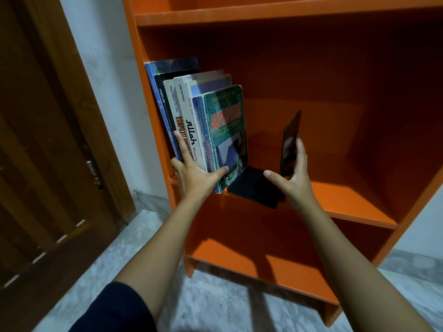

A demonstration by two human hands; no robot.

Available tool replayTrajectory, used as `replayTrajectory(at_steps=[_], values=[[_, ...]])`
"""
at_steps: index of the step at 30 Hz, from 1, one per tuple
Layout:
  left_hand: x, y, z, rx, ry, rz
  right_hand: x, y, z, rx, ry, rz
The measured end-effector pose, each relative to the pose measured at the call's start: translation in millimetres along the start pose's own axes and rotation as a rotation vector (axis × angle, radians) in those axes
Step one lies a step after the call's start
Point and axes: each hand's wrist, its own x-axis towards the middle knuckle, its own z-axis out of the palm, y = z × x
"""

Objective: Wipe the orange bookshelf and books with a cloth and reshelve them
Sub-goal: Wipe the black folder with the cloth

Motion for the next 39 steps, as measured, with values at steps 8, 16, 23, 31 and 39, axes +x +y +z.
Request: replayTrajectory(at_steps=[8, 16, 23, 31, 39], values=[[7, 1, -1, 0.010, 0.018, -0.021, 2, 2, -8, 0.028, -0.059, -0.073], [18, 17, -9, 0.018, -0.030, -0.063, -3, -5, 13, 0.125, -0.163, -0.132], [23, 21, -12, 0.061, -0.029, -0.070, 13, -3, 40, 0.101, -0.134, -0.103], [24, 17, -12, 0.060, -0.009, -0.054, 32, 5, 64, 0.136, -0.086, -0.022], [17, 7, -16, 0.041, 0.004, 0.000, 39, 0, 84, 0.161, -0.050, -0.029]])
